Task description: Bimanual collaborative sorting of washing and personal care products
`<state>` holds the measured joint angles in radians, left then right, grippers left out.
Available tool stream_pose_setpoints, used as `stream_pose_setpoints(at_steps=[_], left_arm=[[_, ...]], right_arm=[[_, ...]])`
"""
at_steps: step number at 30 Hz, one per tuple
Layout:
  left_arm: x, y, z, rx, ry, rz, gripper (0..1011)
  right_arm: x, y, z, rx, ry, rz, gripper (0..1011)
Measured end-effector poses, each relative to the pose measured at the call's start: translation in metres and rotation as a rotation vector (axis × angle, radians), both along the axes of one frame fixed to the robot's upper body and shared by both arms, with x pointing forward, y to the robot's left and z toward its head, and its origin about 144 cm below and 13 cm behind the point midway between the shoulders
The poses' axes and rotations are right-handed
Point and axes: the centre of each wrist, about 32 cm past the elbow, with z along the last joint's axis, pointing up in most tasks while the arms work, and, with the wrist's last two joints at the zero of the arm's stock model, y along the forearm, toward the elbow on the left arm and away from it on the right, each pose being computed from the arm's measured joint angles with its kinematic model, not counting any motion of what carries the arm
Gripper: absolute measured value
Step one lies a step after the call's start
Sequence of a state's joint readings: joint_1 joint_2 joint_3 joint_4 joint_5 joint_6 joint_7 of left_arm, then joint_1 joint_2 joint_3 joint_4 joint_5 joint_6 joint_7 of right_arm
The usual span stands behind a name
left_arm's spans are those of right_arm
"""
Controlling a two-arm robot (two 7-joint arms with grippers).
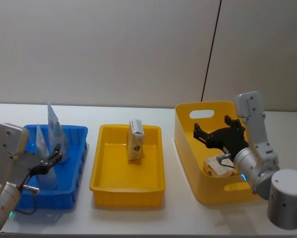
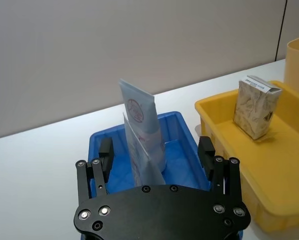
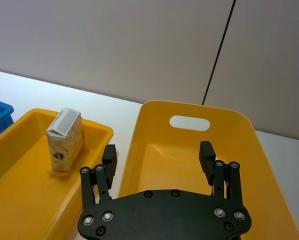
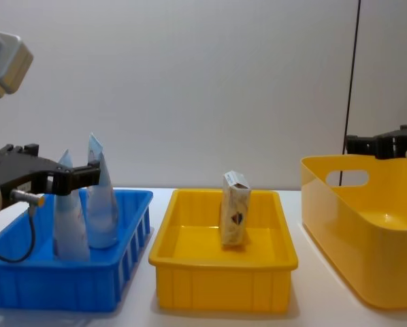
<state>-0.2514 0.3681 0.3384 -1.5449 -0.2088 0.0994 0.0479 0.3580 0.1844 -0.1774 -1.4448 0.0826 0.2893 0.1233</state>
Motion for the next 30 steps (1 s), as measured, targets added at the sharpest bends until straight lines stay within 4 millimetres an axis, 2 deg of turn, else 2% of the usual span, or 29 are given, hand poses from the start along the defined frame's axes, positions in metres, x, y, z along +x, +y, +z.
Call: stream_pose_setpoints(at_steps=[23,29,30], left_arm=[[0.049,0.010,-0.030,-0.038,0.117,-0.019,996],[0.056,0.012,-0.034,-0.033,0.131,-0.014,835],[0.056,0.012,-0.035,-0.032,0.132,-0.013,835]], right_arm=[[0.000,0.000,0.000,0.000,-0.001,0.001,1004],[0.000,0.000,0.000,0.000,-0.001,0.001,1004],[0.000,0.000,0.000,0.000,-0.001,0.000,1004]])
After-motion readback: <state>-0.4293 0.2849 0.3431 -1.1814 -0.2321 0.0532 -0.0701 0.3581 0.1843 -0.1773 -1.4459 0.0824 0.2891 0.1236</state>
